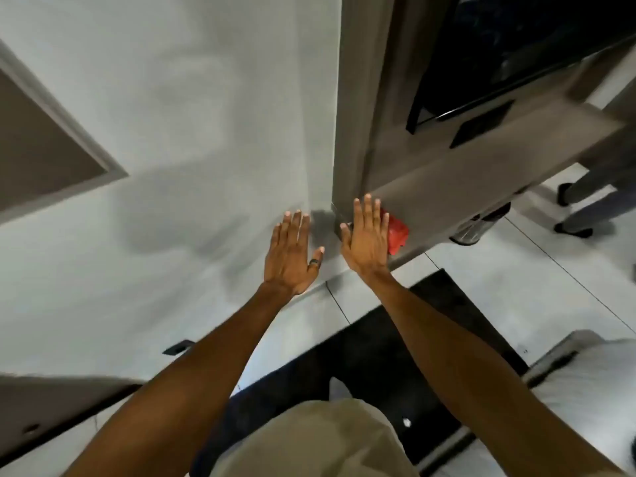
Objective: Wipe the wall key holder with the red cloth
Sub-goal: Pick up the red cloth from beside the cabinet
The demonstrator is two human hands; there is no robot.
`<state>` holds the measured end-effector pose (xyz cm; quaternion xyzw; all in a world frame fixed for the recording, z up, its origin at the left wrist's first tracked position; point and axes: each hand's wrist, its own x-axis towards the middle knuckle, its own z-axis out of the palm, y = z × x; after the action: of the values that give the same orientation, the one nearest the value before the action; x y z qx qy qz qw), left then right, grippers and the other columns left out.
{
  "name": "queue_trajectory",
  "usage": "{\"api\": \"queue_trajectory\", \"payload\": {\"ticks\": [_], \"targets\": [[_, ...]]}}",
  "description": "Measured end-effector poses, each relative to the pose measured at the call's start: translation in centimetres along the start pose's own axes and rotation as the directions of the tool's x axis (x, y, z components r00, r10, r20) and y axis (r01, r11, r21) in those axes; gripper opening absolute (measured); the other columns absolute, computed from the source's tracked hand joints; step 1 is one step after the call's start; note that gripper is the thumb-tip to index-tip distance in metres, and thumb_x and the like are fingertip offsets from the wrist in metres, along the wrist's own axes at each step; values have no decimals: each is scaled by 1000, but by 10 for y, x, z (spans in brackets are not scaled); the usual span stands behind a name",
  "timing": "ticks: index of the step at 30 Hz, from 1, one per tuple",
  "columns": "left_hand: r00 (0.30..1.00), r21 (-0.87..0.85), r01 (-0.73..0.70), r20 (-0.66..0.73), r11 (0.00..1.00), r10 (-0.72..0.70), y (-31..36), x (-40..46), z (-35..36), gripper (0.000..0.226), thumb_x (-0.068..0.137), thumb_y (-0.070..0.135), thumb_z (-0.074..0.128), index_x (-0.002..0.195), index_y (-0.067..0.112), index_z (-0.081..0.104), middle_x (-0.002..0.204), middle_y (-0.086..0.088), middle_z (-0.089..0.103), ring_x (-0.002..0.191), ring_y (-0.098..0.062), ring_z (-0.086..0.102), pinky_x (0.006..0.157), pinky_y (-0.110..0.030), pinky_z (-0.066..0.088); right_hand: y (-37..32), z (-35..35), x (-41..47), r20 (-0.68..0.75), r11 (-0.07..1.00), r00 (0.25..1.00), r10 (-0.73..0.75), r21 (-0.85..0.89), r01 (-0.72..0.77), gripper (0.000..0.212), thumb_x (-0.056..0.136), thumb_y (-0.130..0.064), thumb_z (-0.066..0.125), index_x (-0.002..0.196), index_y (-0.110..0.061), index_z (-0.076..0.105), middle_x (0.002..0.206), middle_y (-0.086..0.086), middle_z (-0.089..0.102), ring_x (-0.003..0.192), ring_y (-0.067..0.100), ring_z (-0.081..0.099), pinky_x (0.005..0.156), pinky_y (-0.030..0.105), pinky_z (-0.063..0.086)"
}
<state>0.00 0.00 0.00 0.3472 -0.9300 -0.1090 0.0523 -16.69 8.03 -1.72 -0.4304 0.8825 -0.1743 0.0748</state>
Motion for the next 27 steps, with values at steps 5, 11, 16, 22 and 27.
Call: {"api": "queue_trajectory", "payload": {"ticks": [5, 11, 16, 22, 27], "targets": [[986, 89, -37, 168, 995, 22, 35, 28, 29, 78, 106, 57, 25, 161, 14, -9, 171, -9, -12, 157, -26, -16, 130, -40, -6, 55, 11, 26, 125, 992, 986, 110, -72, -102, 69, 113, -48, 27, 167, -12, 3, 176, 13, -5, 163, 33, -9, 135, 55, -1], [962, 69, -89, 265, 994, 68, 16, 10, 60, 73, 107, 51, 30, 163, 14, 0, 171, -7, -4, 158, -25, -12, 130, -39, -4, 85, 55, 41, 196, 983, 968, 160, -121, -138, 87, 105, -68, 35, 167, -15, 3, 176, 14, -3, 163, 39, -4, 133, 61, -4], [942, 98, -70, 335, 993, 33, -7, -20, 67, 70, 108, 49, 26, 163, 14, 1, 172, -6, -3, 158, -24, -14, 128, -36, -9, 85, 52, 29, 187, 986, 970, 153, -87, -139, 88, 103, -47, 60, 166, -16, 7, 175, 13, 7, 163, 38, 4, 134, 60, 1], [961, 125, -83, 273, 989, 46, -42, -43, 45, 71, 107, 49, 26, 162, 14, -2, 171, -8, -4, 157, -25, -15, 129, -38, -6, 40, 57, -8, 94, 963, 966, 239, 106, -248, 72, 96, -13, 69, 159, -15, 36, 167, 10, 36, 157, 30, 29, 133, 50, 16], [990, 92, -138, 25, 986, 136, -100, -55, -27, 71, 107, 39, 42, 161, 10, 7, 170, -11, 4, 158, -28, -5, 131, -46, 5, -59, 50, -42, 131, 679, 961, 245, 684, -267, 53, 95, 5, 62, 143, -17, 60, 130, 10, 70, 121, 31, 66, 109, 34, 51]]}}
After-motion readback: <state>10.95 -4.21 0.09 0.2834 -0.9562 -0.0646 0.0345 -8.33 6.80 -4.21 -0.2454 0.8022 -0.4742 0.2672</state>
